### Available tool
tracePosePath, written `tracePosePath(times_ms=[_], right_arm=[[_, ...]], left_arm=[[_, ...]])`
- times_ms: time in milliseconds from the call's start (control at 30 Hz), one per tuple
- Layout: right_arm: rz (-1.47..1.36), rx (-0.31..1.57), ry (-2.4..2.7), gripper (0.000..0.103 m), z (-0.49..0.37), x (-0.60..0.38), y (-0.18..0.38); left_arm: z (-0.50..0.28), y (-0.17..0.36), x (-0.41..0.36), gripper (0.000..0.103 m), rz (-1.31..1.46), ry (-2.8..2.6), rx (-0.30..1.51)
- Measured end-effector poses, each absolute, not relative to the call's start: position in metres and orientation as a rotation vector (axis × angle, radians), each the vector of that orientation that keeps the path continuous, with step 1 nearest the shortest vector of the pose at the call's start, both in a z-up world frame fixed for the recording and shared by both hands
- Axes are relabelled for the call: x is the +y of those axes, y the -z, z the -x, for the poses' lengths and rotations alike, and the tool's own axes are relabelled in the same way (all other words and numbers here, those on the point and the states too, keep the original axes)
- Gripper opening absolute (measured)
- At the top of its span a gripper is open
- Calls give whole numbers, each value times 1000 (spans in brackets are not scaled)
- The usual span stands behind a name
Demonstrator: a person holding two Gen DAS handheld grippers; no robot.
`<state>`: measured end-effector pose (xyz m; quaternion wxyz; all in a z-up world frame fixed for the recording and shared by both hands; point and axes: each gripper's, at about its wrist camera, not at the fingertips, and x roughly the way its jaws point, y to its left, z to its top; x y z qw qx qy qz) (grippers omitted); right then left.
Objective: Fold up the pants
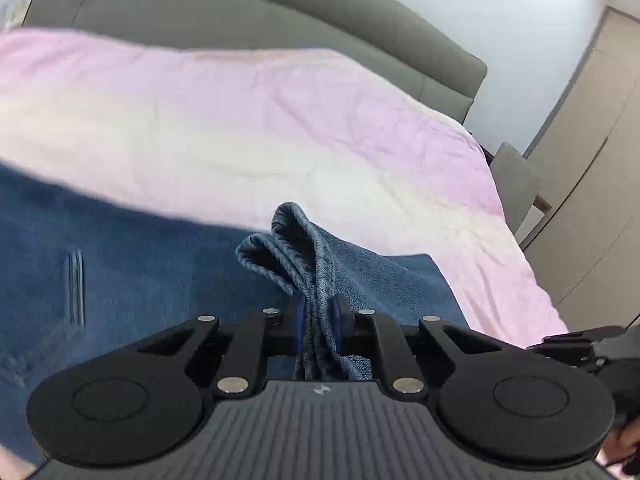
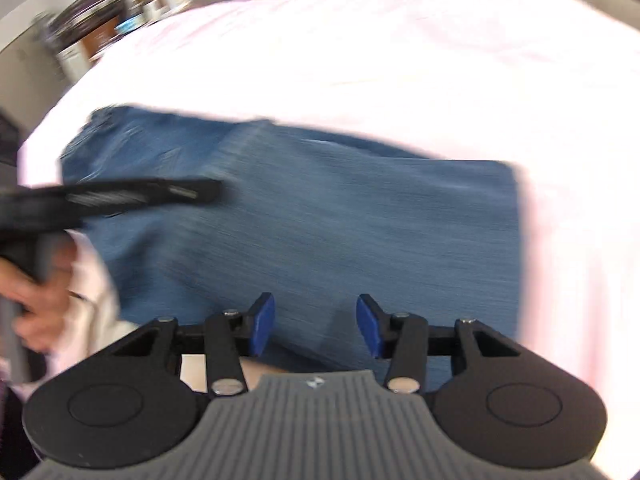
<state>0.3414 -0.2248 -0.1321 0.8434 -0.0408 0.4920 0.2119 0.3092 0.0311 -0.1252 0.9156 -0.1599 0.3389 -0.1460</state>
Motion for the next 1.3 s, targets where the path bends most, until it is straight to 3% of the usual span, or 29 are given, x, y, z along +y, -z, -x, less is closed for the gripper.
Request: tracePosePath(times_ms=[300,533,867,1000,1300], right_arm=[[136,1024,-346,20,-382,-269,148],[171,1001,-311,19,-455,-259,171],[137,1112,-251,20,-517,-248,228],[157,1117,-235,19,-514,-248,217],[183,1167,-323,25,-422,-276,171]], left_arm=[[-332,186,46,15,303,204,900],[-341,193,42,16,317,199,946],[-348,198,37,17,307,208,964],[-347,197,38,17,320,209,968],[-347,195,38,17,318,208,964]])
